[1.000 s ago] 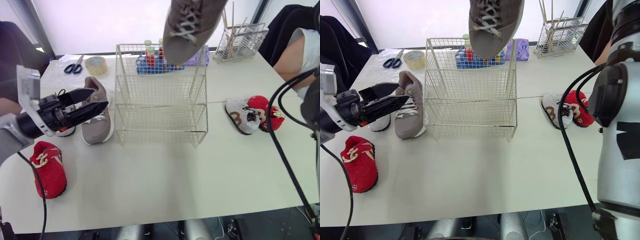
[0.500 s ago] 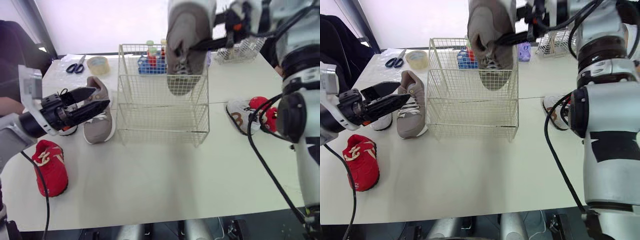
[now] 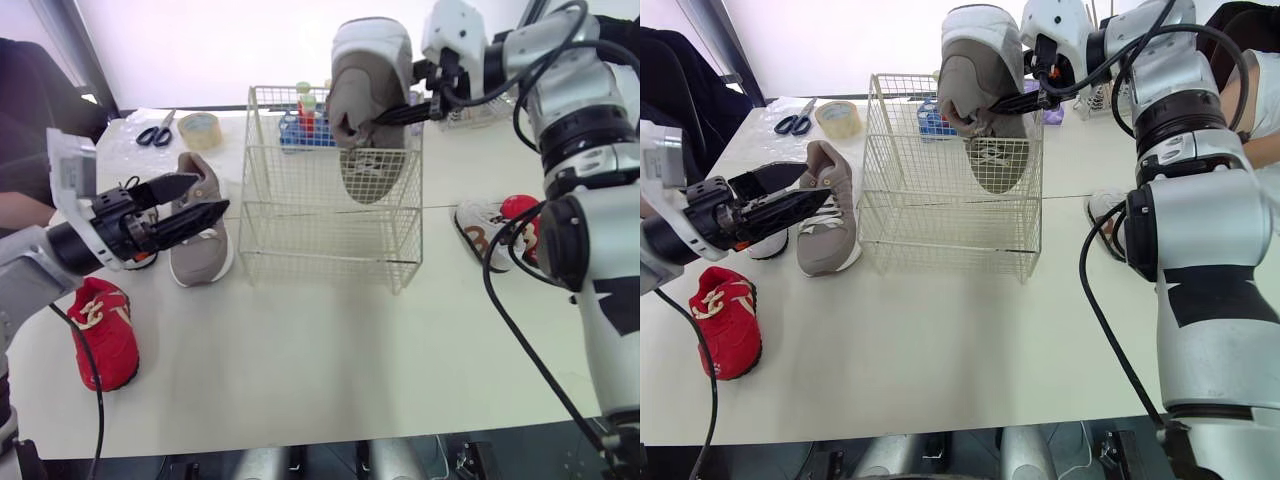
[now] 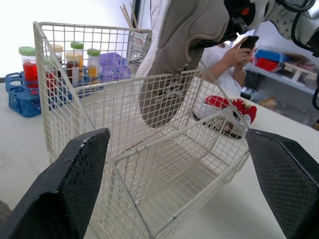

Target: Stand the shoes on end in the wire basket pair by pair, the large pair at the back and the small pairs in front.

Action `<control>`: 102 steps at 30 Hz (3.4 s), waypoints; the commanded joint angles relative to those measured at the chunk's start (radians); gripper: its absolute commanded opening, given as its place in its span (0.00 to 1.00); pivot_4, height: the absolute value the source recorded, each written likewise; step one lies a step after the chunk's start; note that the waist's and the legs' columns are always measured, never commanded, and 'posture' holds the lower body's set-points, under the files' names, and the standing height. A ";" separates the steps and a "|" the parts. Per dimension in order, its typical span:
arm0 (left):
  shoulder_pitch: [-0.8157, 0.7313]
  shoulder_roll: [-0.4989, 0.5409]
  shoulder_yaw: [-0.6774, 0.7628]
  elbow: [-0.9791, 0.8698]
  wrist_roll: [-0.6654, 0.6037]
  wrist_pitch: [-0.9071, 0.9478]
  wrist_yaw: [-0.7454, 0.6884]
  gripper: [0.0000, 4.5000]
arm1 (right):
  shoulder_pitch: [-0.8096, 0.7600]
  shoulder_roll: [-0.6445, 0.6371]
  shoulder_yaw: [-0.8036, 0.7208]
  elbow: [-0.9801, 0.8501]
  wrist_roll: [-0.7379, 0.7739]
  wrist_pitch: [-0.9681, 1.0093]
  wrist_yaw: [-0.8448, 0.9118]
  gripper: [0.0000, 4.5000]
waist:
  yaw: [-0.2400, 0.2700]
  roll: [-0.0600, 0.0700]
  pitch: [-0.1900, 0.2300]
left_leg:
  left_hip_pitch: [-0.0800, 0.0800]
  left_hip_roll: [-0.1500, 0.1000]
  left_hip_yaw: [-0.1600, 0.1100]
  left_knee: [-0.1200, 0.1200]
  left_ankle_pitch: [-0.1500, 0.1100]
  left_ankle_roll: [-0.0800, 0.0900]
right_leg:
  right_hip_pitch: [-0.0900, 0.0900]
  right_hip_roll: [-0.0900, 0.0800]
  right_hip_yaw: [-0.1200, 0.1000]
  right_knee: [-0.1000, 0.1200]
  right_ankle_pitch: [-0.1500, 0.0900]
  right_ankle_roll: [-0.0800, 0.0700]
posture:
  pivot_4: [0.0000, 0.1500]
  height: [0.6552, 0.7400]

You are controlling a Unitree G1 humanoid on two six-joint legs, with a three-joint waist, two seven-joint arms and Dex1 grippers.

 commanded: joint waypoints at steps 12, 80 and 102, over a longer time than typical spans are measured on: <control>-0.039 -0.013 -0.008 -0.019 0.006 -0.037 0.006 1.00 | -0.024 -0.092 -0.013 -0.028 -0.025 -0.006 0.067 0.99 | -0.011 0.000 0.000 | 0.001 0.001 0.000 -0.004 0.001 -0.001 | -0.002 0.001 0.000 0.001 0.000 0.000 | 1.00 1.00; -1.211 -0.164 -0.166 1.561 0.987 -0.752 0.066 0.00 | 0.612 -0.117 -0.231 -1.498 0.937 0.938 -0.180 1.00 | 0.020 -0.022 0.006 | -0.011 0.000 -0.001 0.017 -0.003 0.012 | -0.009 -0.002 -0.003 0.014 0.001 0.001 | 1.00 1.00; -1.290 -0.678 -0.170 1.381 0.953 -1.572 0.163 0.00 | 0.643 -0.145 -0.253 -1.577 0.957 0.967 -0.296 1.00 | 0.021 -0.022 0.006 | -0.009 0.000 0.005 0.023 -0.005 0.015 | -0.005 -0.003 -0.003 0.013 0.003 0.006 | 1.00 1.00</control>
